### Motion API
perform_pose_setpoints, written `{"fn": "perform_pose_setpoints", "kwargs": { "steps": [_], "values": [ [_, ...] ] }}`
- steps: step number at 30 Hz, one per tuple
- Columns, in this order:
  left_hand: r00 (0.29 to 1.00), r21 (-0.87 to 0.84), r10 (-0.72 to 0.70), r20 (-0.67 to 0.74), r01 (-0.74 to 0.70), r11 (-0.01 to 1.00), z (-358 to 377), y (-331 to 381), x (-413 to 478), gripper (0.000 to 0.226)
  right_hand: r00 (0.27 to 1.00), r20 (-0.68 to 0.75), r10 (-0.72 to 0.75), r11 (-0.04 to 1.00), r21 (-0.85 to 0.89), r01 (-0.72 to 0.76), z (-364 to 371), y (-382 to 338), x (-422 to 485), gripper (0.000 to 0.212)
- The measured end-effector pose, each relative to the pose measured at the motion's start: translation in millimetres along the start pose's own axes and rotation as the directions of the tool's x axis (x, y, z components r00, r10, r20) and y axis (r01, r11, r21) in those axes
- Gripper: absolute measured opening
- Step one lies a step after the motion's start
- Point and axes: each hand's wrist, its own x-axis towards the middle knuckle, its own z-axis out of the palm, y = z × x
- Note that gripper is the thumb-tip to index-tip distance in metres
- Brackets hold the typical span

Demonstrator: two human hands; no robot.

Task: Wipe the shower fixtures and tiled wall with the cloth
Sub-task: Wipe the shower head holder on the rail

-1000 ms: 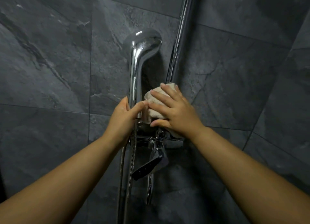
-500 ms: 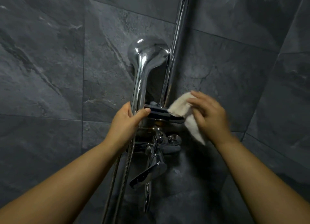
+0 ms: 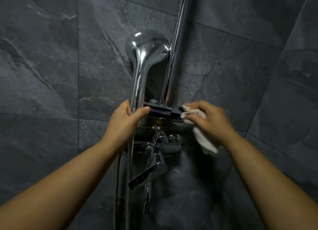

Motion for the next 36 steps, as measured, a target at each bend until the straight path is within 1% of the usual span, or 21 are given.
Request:
{"fn": "perform_pose_setpoints", "kwargs": {
  "steps": [1,3,4,5,8,10,12,14,16,18,19,21,22,23,24,25,28,30,33,34,36],
  "values": [
    [1.000,0.009,-0.005,0.004,0.005,1.000,-0.8,-1.0,0.6,0.038,0.998,-0.013,0.055,0.998,0.011,-0.055,-6.5,5.6,-5.1,0.016],
    [1.000,0.032,-0.016,0.000,0.016,0.999,-0.6,-1.2,1.3,0.033,0.974,-0.168,0.152,0.981,0.143,-0.128,-9.5,8.1,-10.2,0.013],
    [1.000,0.046,-0.019,-0.007,0.019,0.999,0.0,-1.3,1.0,0.031,0.953,-0.248,0.174,0.969,0.215,-0.121,-5.9,3.8,-7.9,0.015],
    [1.000,0.056,-0.015,-0.016,0.016,0.998,0.4,-1.7,0.8,0.030,0.943,-0.286,0.169,0.964,0.249,-0.097,0.7,-4.9,-3.1,0.020],
    [1.000,0.054,-0.002,-0.026,0.003,0.999,0.9,-1.4,-0.3,0.026,0.971,-0.223,0.087,0.976,0.214,-0.038,36.7,-27.8,3.3,0.034],
    [1.000,0.031,-0.003,-0.017,0.003,1.000,0.6,-1.1,0.2,0.023,0.958,-0.284,0.037,0.988,0.151,0.007,53.7,-27.1,-3.1,0.037],
    [1.000,0.010,-0.002,-0.013,0.002,1.000,-0.3,-1.7,0.5,0.028,0.942,-0.334,0.030,0.988,0.153,0.023,55.6,-19.6,-13.4,0.040],
    [1.000,-0.007,-0.004,-0.008,0.004,1.000,-0.3,-2.4,0.4,0.025,0.936,-0.340,0.091,0.979,0.201,-0.022,53.4,-9.7,-24.1,0.042],
    [1.000,-0.032,-0.003,-0.005,0.003,0.999,-0.6,-2.3,-0.2,0.022,0.927,-0.313,0.206,0.954,0.276,-0.119,56.2,-0.3,-39.6,0.043],
    [1.000,-0.062,0.002,0.003,-0.002,0.998,-1.9,-3.6,0.7,0.016,0.897,-0.380,0.227,0.950,0.289,-0.118,60.1,1.4,-52.3,0.042],
    [1.000,-0.063,0.003,0.008,-0.002,0.998,-2.3,-3.8,0.9,0.016,0.874,-0.449,0.184,0.961,0.268,-0.065,60.5,-1.2,-53.4,0.042],
    [1.000,-0.039,-0.005,0.000,0.005,0.999,-3.0,-3.6,0.3,0.019,0.848,-0.528,-0.041,0.980,0.145,0.138,60.9,-9.2,-42.2,0.040],
    [1.000,-0.035,-0.002,-0.003,0.002,0.999,-3.0,-4.0,0.4,0.020,0.849,-0.488,-0.202,0.967,0.037,0.251,62.2,-12.7,-33.0,0.040],
    [1.000,-0.034,-0.003,0.000,0.003,0.999,-2.7,-4.2,1.0,0.020,0.845,-0.402,-0.353,0.934,-0.096,0.345,64.9,-13.3,-24.6,0.041],
    [1.000,-0.029,-0.003,0.001,0.003,1.000,-2.5,-3.8,1.2,0.019,0.832,-0.304,-0.463,0.884,-0.224,0.410,68.4,-9.4,-18.3,0.041],
    [1.000,-0.026,-0.001,-0.005,0.001,1.000,-3.0,-2.4,0.8,0.017,0.820,-0.227,-0.526,0.836,-0.314,0.449,70.5,-2.1,-14.3,0.042],
    [1.000,-0.030,-0.007,0.012,0.007,1.000,-5.8,-2.9,0.1,0.016,0.791,-0.133,-0.597,0.756,-0.424,0.499,61.9,24.7,-16.4,0.040],
    [0.999,-0.058,-0.021,0.036,0.023,0.998,-7.6,-1.9,-1.5,0.021,0.799,-0.135,-0.587,0.756,-0.444,0.480,52.0,37.3,-26.4,0.032],
    [0.997,-0.150,-0.037,0.068,0.047,0.988,-8.5,-4.2,-2.3,0.024,0.828,-0.204,-0.522,0.826,-0.364,0.431,37.3,33.3,-39.3,0.027],
    [0.996,-0.172,-0.041,0.076,0.053,0.984,-8.3,-4.9,-2.5,0.020,0.816,-0.223,-0.533,0.827,-0.342,0.446,35.4,23.7,-38.1,0.030],
    [0.995,-0.222,-0.044,0.091,0.063,0.973,-9.5,-5.0,-3.5,0.014,0.757,-0.194,-0.624,0.771,-0.310,0.556,38.9,-4.3,-22.2,0.034]
  ]
}}
